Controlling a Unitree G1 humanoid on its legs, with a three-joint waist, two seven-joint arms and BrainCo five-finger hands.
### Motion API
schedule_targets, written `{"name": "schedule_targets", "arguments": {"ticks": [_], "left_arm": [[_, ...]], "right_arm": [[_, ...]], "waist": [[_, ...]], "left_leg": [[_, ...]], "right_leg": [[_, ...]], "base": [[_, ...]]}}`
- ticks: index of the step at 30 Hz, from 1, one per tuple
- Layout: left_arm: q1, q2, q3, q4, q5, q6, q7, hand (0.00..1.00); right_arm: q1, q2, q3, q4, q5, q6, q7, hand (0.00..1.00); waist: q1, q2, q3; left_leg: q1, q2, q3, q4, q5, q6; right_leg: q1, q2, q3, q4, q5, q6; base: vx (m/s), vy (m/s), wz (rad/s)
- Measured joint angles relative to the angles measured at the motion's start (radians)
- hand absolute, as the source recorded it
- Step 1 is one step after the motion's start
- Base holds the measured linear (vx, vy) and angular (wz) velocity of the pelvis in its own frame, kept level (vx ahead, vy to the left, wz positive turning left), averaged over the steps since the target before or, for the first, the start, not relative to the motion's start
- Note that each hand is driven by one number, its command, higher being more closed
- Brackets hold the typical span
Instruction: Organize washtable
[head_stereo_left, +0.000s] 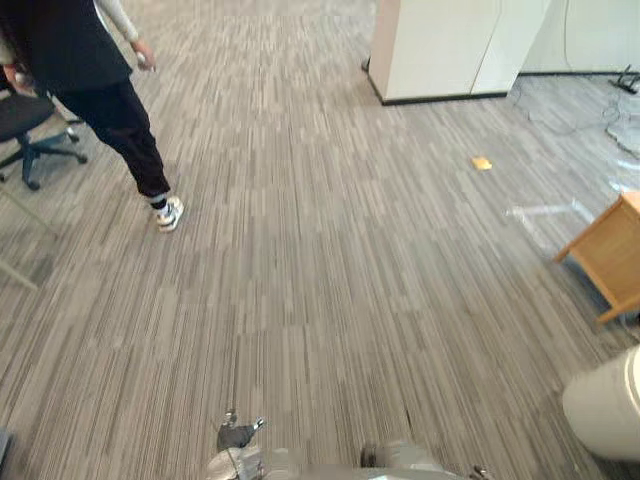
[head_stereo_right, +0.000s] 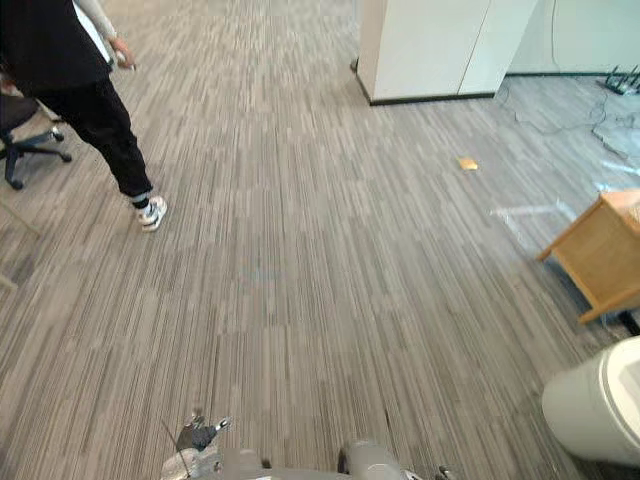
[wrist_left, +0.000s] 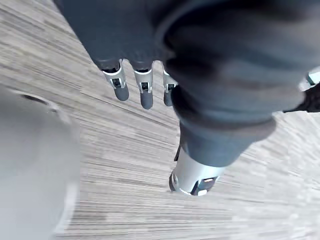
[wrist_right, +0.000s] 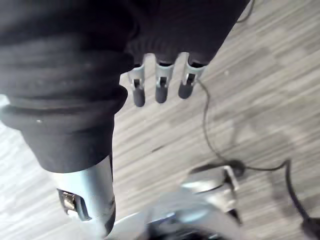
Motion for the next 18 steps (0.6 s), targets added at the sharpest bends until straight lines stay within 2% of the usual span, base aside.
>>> {"name": "schedule_targets", "arguments": {"ticks": [1, 2, 3, 4, 5, 6, 7, 8, 9, 10, 11, 12, 13, 14, 15, 16, 17, 18], "left_arm": [[0.001, -0.002, 0.0, -0.006, -0.001, -0.004, 0.0, 0.0], [0.004, -0.002, 0.0, -0.01, -0.003, -0.007, -0.001, 0.0], [0.004, 0.0, -0.001, -0.009, -0.003, -0.008, 0.0, 0.0], [0.006, 0.015, -0.001, -0.001, -0.021, -0.014, -0.001, 0.0], [-0.002, 0.042, -0.011, 0.012, -0.018, -0.014, 0.001, 0.0], [0.0, 0.043, -0.01, 0.017, -0.017, -0.014, 0.001, 0.0], [0.002, 0.048, -0.001, 0.033, -0.03, -0.019, 0.001, 0.0], [0.0, 0.062, -0.006, 0.045, -0.031, -0.018, 0.001, 0.0], [-0.009, 0.074, -0.01, 0.065, -0.031, -0.013, 0.003, 0.0], [-0.01, 0.081, -0.02, 0.088, -0.031, 0.003, 0.003, 0.0], [-0.01, 0.083, -0.027, 0.094, -0.031, 0.005, 0.003, 0.0], [-0.011, 0.085, -0.054, 0.116, -0.028, 0.014, 0.001, 0.0], [-0.013, 0.081, -0.066, 0.125, -0.028, 0.02, 0.0, 0.0], [-0.016, 0.064, -0.082, 0.126, -0.027, 0.025, 0.0, 0.0], [-0.017, 0.047, -0.089, 0.126, -0.024, 0.025, -0.001, 0.0], [-0.021, 0.045, -0.093, 0.125, -0.021, 0.025, -0.002, 0.0], [-0.031, 0.045, -0.103, 0.125, -0.02, 0.025, -0.001, 0.0], [-0.043, 0.045, -0.125, 0.125, -0.018, 0.025, -0.001, 0.0]], "right_arm": [[-0.007, 0.001, 0.003, 0.0, -0.005, 0.002, -0.004, 0.0], [-0.026, 0.0, 0.019, -0.001, -0.03, 0.004, -0.009, 0.0], [-0.038, -0.001, 0.026, -0.001, -0.037, 0.002, -0.011, 0.0], [-0.061, 0.017, 0.026, 0.032, -0.045, -0.003, -0.014, 0.0], [-0.081, 0.054, 0.026, 0.069, -0.048, -0.004, -0.012, 0.0], [-0.083, 0.067, 0.017, 0.063, -0.046, -0.008, -0.001, 0.0], [-0.072, 0.091, -0.007, 0.064, -0.047, -0.02, 0.002, 0.0], [-0.07, 0.103, -0.038, 0.084, -0.048, -0.022, 0.002, 0.0], [-0.072, 0.103, -0.056, 0.106, -0.048, -0.02, 0.007, 0.0], [-0.071, 0.089, -0.058, 0.112, -0.048, -0.019, 0.017, 0.0], [-0.071, 0.085, -0.057, 0.111, -0.048, -0.02, 0.021, 0.0], [-0.067, 0.069, -0.058, 0.105, -0.046, -0.025, 0.03, 0.0], [-0.063, 0.061, -0.058, 0.099, -0.046, -0.026, 0.031, 0.0], [-0.05, 0.055, -0.059, 0.085, -0.046, -0.027, 0.03, 0.0], [-0.027, 0.052, -0.062, 0.06, -0.043, -0.026, 0.027, 0.0], [-0.011, 0.055, -0.062, 0.052, -0.035, -0.028, 0.027, 0.0], [0.008, 0.062, -0.059, 0.034, -0.03, -0.029, 0.024, 0.0], [0.035, 0.068, -0.057, 0.029, -0.024, -0.026, 0.02, 0.0]], "waist": [[0.007, 0.0, -0.001], [0.009, -0.006, -0.004], [0.01, -0.007, -0.006], [0.015, -0.035, -0.035], [0.0, -0.082, -0.075], [0.001, -0.084, -0.079], [0.0, -0.102, -0.093], [-0.001, -0.121, -0.102], [-0.005, -0.142, -0.098], [-0.02, -0.132, -0.093], [-0.026, -0.128, -0.091], [-0.038, -0.113, -0.089], [-0.042, -0.099, -0.086], [-0.048, -0.073, -0.074], [-0.053, -0.054, -0.068], [-0.06, -0.051, -0.064], [-0.07, -0.054, -0.059], [-0.083, -0.062, -0.051]], "left_leg": [[-0.011, -0.002, 0.015, -0.093, -0.011, -0.011], [-0.017, -0.016, 0.052, -0.302, -0.01, -0.019], [-0.018, -0.025, 0.054, -0.408, -0.006, -0.025], [-0.014, -0.063, 0.081, -0.433, -0.045, 0.038], [-0.019, -0.107, 0.105, -0.409, -0.114, 0.047], [-0.017, -0.116, 0.1, -0.386, -0.142, 0.061], [0.003, -0.152, 0.099, -0.356, -0.199, 0.098], [0.032, -0.187, 0.105, -0.345, -0.239, 0.117], [0.101, -0.228, 0.111, -0.346, -0.29, 0.138], [0.198, -0.25, 0.112, -0.358, -0.329, 0.152], [0.218, -0.254, 0.112, -0.365, -0.333, 0.153], [0.313, -0.269, 0.112, -0.428, -0.338, 0.147], [0.361, -0.269, 0.112, -0.47, -0.34, 0.144], [0.458, -0.268, 0.108, -0.567, -0.334, 0.13], [0.541, -0.265, 0.097, -0.656, -0.32, 0.105], [0.575, -0.263, 0.09, -0.686, -0.315, 0.097], [0.623, -0.263, 0.07, -0.725, -0.313, 0.088], [0.673, -0.263, 0.043, -0.757, -0.312, 0.078]], "right_leg": [[0.027, -0.017, 0.011, -0.009, -0.019, 0.021], [0.085, -0.052, 0.029, -0.037, -0.056, 0.049], [0.118, -0.07, 0.04, -0.06, -0.074, 0.058], [0.169, -0.118, 0.071, -0.103, -0.098, 0.064], [0.137, -0.152, 0.121, -0.027, -0.076, 0.053], [0.106, -0.141, 0.151, 0.064, -0.059, 0.07], [0.054, -0.124, 0.201, 0.275, -0.017, 0.134], [0.014, -0.111, 0.238, 0.448, 0.039, 0.192], [-0.032, -0.075, 0.288, 0.668, 0.152, 0.293], [-0.105, -0.035, 0.278, 0.894, 0.223, 0.287], [-0.123, -0.036, 0.258, 0.932, 0.222, 0.283], [-0.208, -0.049, 0.186, 1.034, 0.205, 0.243], [-0.249, -0.046, 0.153, 1.057, 0.187, 0.21], [-0.331, -0.04, 0.085, 1.054, 0.14, 0.149], [-0.404, -0.037, 0.02, 0.99, 0.095, 0.124], [-0.437, -0.038, -0.009, 0.94, 0.076, 0.121], [-0.492, -0.041, -0.052, 0.819, 0.056, 0.102], [-0.508, -0.05, -0.081, 0.59, 0.064, 0.083]], "base": [[0.72, 0.421, -0.5], [0.6, 0.376, -0.44], [0.75, 0.488, -0.58], [0.78, 0.457, -0.28], [0.8, 0.441, -0.16], [0.84, 0.409, 0.25], [0.84, 0.386, 0.38], [0.96, 0.394, 0.52], [1.0, 0.331, 0.42], [0.68, 0.196, 0.22], [0.61, 0.173, 0.0], [0.35, 0.093, -0.14], [0.57, 0.144, -0.29], [0.66, 0.15, -0.24], [0.64, 0.141, -0.1], [0.62, 0.11, 0.19], [0.49, 0.023, 0.52], [0.49, -0.014, 0.68]]}}
